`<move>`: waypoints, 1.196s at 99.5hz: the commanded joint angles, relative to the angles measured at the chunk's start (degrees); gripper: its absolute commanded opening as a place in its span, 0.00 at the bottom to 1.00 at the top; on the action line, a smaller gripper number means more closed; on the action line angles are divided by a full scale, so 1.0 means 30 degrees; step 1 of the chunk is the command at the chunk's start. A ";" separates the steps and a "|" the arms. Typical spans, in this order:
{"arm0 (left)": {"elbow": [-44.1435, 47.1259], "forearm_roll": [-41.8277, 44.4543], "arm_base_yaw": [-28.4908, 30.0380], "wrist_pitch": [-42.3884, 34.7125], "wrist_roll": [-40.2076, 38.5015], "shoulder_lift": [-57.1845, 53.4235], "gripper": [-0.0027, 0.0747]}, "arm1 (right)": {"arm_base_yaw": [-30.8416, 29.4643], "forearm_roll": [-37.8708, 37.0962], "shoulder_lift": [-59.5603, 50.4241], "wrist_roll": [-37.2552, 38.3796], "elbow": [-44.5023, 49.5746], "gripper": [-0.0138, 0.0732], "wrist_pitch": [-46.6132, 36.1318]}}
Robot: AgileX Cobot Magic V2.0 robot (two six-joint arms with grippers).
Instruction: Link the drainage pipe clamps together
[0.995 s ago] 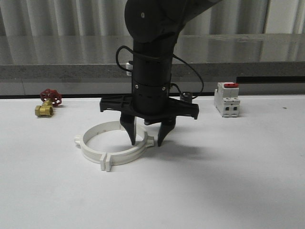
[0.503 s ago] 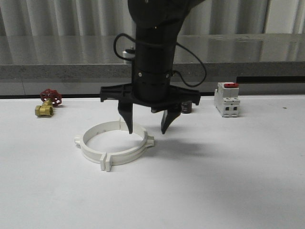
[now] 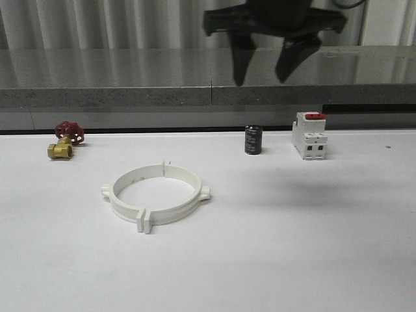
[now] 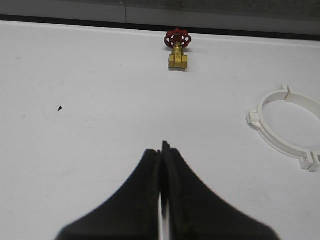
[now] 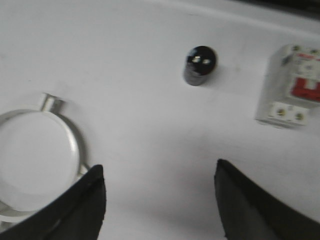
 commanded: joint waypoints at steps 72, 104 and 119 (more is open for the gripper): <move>-0.0521 0.0000 0.0008 -0.1150 -0.0139 0.0065 0.01 | -0.6639 0.0834 -1.7491 -0.2986 1.4768 0.71 -0.2308; -0.0521 0.0000 0.0008 -0.1150 -0.0139 0.0065 0.01 | -0.6639 0.0638 -2.4060 -0.2931 1.8813 0.53 -0.2166; -0.0521 0.0000 0.0008 -0.1150 -0.0139 0.0065 0.01 | -0.6639 0.0530 -2.5086 -0.2931 1.9054 0.27 -0.2168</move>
